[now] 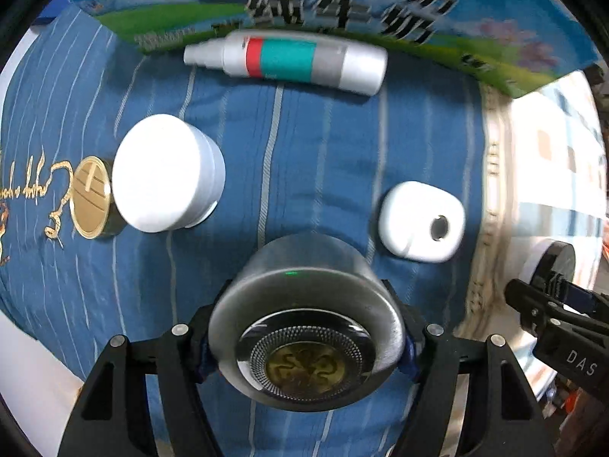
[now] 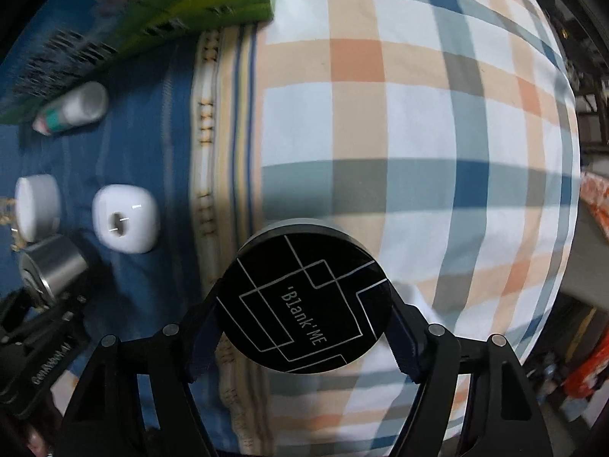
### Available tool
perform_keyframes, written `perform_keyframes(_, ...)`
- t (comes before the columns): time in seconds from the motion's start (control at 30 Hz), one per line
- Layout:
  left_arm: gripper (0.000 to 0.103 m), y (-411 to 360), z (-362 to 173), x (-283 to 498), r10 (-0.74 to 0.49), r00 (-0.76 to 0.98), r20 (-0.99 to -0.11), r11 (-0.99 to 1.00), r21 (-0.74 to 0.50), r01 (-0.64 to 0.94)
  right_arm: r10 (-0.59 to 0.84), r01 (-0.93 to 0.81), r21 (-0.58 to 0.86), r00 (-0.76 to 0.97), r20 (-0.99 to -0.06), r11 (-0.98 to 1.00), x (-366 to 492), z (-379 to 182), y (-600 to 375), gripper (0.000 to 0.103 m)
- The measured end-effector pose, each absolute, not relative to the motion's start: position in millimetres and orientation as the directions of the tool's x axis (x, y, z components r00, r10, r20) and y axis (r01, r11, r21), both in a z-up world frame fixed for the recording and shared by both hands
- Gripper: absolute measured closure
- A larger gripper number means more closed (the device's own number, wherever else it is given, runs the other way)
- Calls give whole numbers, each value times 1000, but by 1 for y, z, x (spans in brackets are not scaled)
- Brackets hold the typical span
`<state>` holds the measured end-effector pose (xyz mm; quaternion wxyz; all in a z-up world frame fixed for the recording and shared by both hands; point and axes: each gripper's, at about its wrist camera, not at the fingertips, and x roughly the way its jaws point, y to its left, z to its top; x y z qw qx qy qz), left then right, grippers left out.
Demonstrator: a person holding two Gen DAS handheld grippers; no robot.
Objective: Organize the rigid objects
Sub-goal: 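Grasp the black 'Blank ME' tin with the right gripper while the left grasps the silver tin, then carry both tins over the cardboard box and lower them inside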
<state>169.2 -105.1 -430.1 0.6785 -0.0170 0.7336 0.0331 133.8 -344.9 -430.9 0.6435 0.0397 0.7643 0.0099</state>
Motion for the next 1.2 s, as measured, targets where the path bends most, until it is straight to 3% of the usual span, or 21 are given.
perform_keyframes(0.37, 34, -104, -307, 152, -20, 151, -988, 1000, -17, 18, 162, 38, 161, -29, -986, 986, 111, -332, -343, 26)
perform_keyframes(0.63, 34, -69, -225, 209, -56, 305, -951, 998, -45, 41, 225, -22, 224, 93, -970, 974, 157, -235, -312, 26)
perform_keyframes(1.0, 34, -52, -195, 293, -93, 372, -924, 995, -73, 67, 250, -57, 244, 177, -952, 968, 239, -199, -281, 26)
perform_keyframes(1.2, 34, -53, -210, 351, -105, 348, -931, 993, -83, 80, 203, -49, 197, 197, -959, 979, 306, -222, -256, 26)
